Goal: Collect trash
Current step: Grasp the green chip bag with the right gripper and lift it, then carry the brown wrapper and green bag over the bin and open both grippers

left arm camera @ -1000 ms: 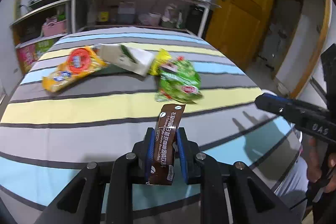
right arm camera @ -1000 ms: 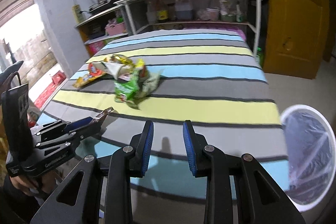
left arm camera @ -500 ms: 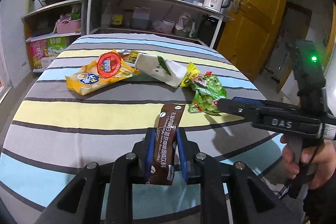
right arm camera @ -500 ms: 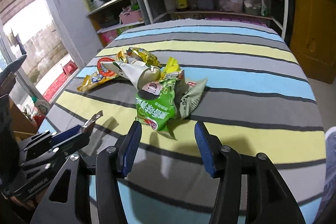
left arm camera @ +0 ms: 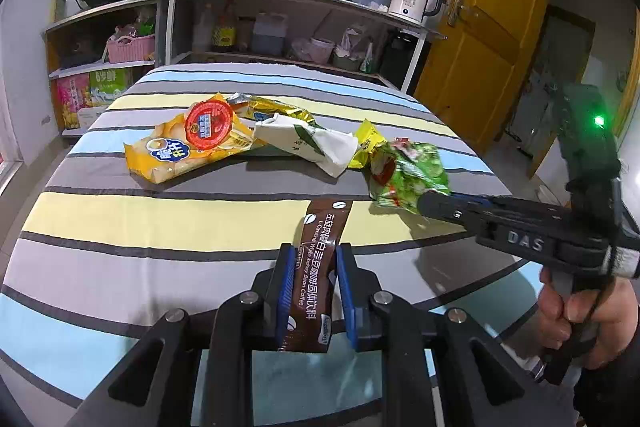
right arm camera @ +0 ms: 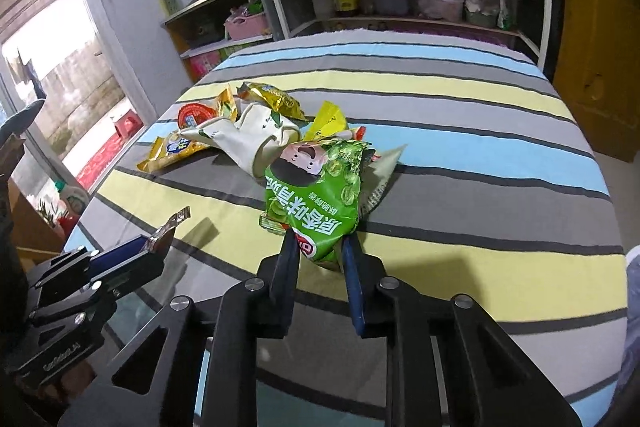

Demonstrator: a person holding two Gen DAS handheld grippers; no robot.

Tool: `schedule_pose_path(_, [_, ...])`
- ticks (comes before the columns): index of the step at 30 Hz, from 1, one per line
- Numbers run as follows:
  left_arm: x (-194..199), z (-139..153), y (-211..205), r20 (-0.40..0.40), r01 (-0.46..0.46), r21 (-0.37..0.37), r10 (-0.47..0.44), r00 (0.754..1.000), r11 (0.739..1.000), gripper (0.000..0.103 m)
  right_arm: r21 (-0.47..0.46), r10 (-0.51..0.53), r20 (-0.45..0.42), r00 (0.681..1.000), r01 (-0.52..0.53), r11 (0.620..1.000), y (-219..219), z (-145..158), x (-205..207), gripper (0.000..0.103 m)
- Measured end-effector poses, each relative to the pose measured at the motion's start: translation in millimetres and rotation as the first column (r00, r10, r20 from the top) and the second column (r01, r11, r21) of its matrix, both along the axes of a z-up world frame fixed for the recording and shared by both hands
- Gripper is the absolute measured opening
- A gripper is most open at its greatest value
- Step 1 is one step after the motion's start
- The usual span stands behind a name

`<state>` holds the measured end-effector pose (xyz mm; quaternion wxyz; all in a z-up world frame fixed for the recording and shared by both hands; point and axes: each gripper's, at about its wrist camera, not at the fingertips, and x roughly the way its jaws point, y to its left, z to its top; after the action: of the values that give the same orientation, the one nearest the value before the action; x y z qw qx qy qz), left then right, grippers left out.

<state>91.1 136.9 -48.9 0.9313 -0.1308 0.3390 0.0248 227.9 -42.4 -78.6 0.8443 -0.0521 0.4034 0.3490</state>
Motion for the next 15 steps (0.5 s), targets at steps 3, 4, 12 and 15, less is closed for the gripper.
schedule_pose_path(3, [-1.6, 3.8, -5.8, 0.008, 0.002, 0.002, -0.002, 1.0, 1.0, 0.022, 0.011, -0.013, 0.015, 1.0, 0.012, 1.0, -10.8, 5.6, -7.8, 0.022])
schedule_pose_path(4, [-2.1, 5.3, -8.7, 0.012, 0.005, 0.003, -0.005, 1.0, 1.0, 0.022, 0.016, -0.017, 0.019, 1.0, 0.017, 1.0, -14.8, 7.8, -10.5, 0.022])
schedule_pose_path(12, [-5.7, 25.1, -39.9, 0.049, 0.032, 0.02, -0.033, 0.998, 0.999, 0.022, 0.055, -0.072, 0.07, 0.995, 0.068, 0.996, -53.8, 29.1, -35.9, 0.022])
schedule_pose_path(15, [-6.5, 34.0, -52.2, 0.067, 0.043, 0.028, -0.045, 0.997, 0.999, 0.022, 0.067, -0.092, 0.097, 0.991, 0.086, 0.994, -68.7, 38.2, -46.2, 0.022])
